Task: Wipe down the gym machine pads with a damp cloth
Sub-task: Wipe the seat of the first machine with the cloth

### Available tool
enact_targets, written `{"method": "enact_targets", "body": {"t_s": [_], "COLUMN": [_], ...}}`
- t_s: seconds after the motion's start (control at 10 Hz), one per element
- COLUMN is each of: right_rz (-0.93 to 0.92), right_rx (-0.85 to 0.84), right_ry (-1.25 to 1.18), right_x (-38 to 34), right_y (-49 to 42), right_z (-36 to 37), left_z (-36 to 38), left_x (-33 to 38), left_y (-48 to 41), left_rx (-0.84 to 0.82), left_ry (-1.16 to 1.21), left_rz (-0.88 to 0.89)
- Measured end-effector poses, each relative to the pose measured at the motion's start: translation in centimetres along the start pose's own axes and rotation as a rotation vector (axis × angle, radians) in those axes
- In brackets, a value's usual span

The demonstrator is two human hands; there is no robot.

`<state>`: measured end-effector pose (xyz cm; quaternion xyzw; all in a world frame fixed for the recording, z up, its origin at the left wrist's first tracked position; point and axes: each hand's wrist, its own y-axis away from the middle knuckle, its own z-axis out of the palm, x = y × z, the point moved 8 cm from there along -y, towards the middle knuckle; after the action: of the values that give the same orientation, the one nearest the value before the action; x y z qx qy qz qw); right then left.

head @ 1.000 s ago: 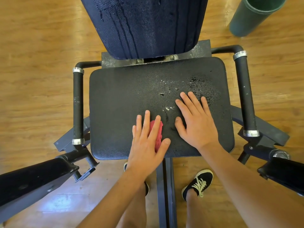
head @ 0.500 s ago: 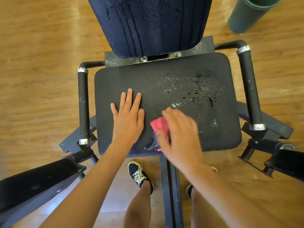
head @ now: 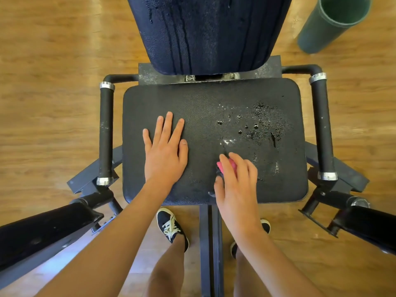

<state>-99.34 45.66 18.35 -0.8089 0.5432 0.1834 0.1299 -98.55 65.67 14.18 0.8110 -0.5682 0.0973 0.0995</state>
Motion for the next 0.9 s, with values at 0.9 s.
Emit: {"method": "enact_targets", "body": {"t_s": [0.9], "right_rz": [0.048], "right_rx": [0.084], "right_ry": [-0.232], "right_x": [0.0], "right_y": [-16.5], "right_z": [-0.8], "left_z": [-0.2], "left_x": [0.4], "left_y": [0.2], "left_rx": [-0.009], "left_ry": [0.025], "left_rz": [-0.028]}}
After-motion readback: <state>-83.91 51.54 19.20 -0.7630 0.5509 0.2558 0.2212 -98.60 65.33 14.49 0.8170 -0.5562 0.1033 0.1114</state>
